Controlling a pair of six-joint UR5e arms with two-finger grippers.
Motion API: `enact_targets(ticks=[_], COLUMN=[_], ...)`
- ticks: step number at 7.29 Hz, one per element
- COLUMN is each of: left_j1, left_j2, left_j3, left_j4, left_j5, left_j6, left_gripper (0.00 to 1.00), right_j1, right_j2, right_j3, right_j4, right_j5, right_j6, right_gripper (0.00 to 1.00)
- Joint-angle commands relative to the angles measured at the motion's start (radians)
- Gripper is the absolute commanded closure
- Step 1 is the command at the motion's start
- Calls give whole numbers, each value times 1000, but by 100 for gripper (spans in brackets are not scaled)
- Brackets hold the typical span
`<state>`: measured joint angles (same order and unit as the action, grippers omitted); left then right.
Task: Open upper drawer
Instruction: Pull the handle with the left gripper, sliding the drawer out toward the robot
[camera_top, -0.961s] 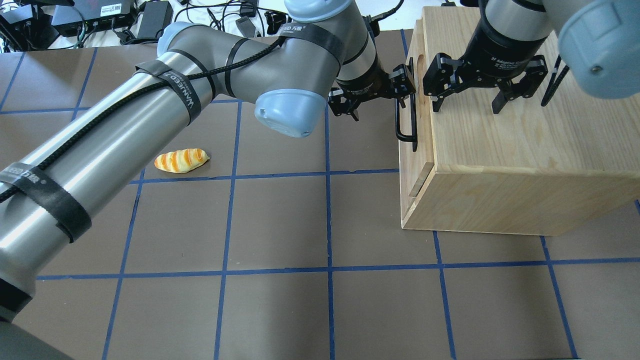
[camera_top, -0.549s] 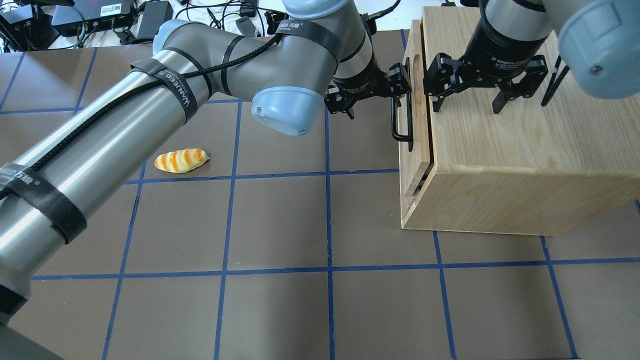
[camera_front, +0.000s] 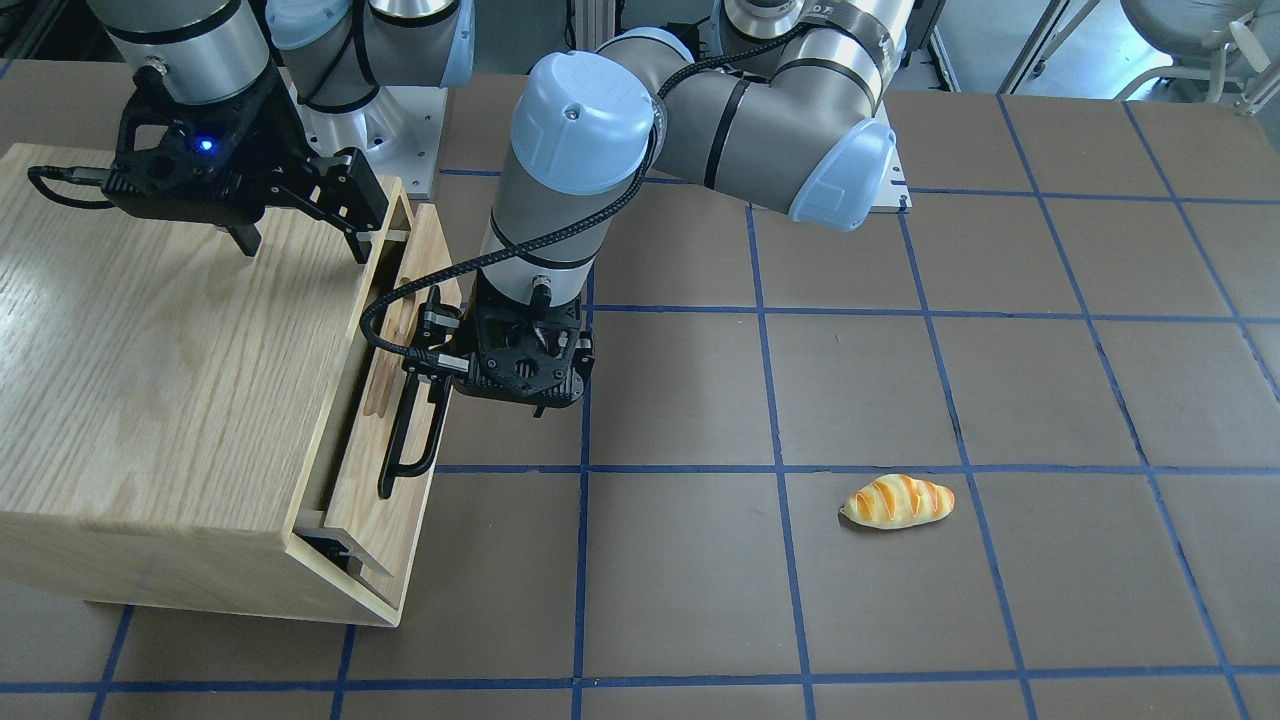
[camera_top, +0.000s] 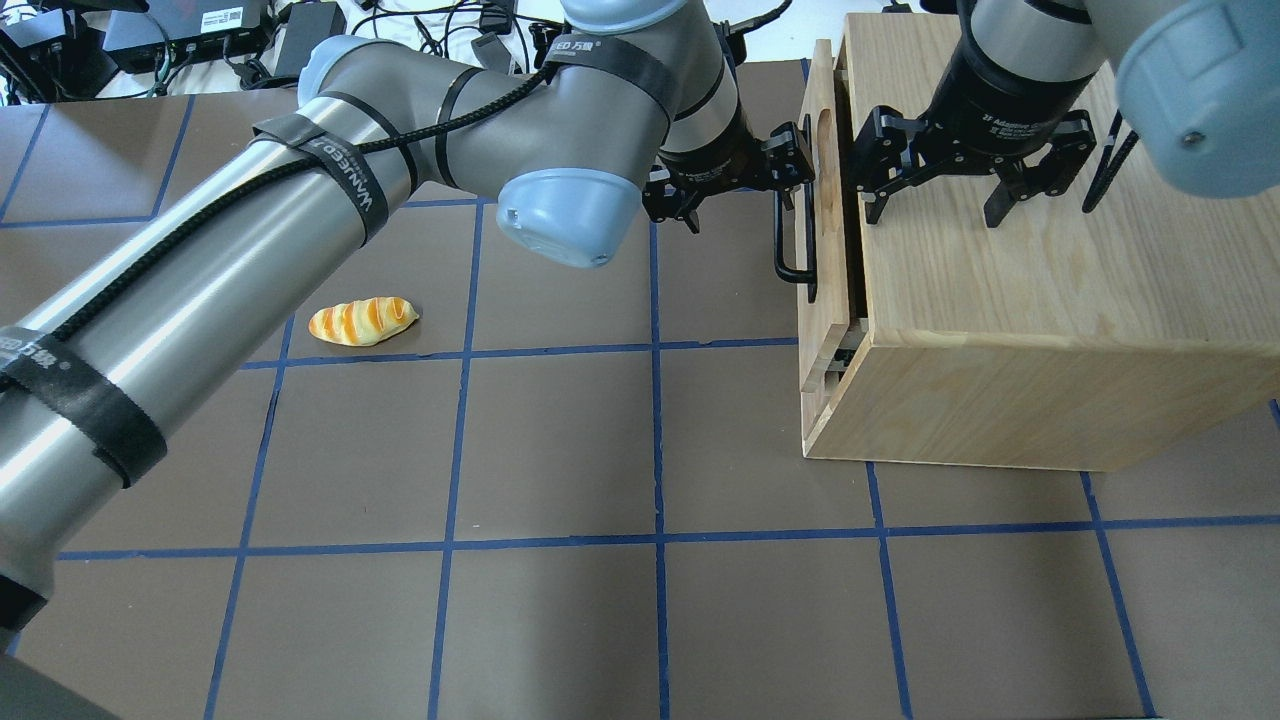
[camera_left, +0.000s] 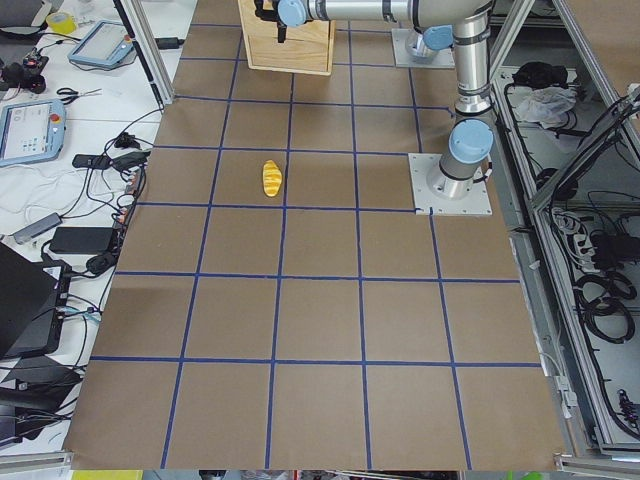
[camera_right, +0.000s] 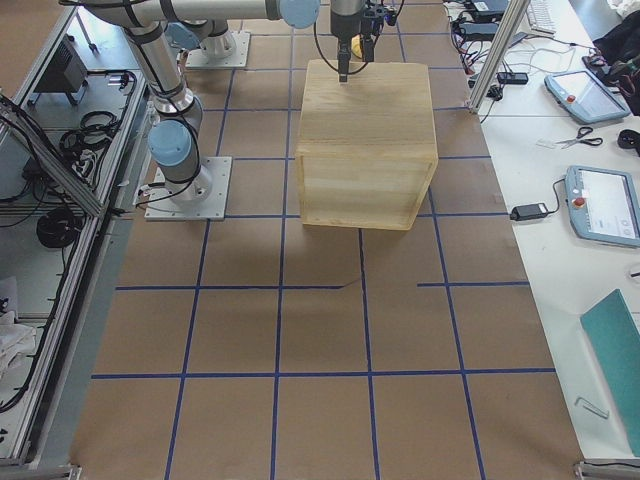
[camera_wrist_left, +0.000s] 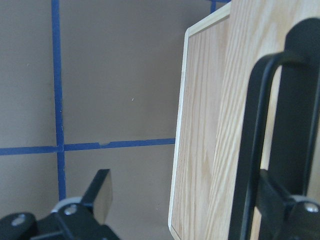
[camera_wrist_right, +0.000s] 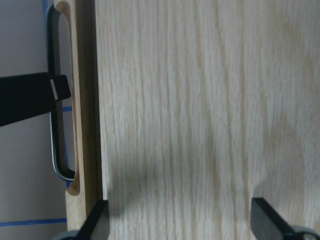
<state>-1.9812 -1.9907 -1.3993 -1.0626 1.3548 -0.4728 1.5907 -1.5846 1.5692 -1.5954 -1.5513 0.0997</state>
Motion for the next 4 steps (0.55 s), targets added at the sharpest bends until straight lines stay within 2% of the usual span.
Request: enact_targets(ticks=[1, 4], left_j1=[15, 48], left_j2=[1, 10], left_j3=[-1, 0], left_j4=[-7, -31], left_j5=[18, 20], left_j6=[23, 46], left_gripper=[0, 0], right_j1=[0, 0], right_j2=[0, 0], right_j3=[0, 0], right_j4=[0, 0], right_j5=[-1, -1], right_j6=[0, 0], right_gripper=[0, 0])
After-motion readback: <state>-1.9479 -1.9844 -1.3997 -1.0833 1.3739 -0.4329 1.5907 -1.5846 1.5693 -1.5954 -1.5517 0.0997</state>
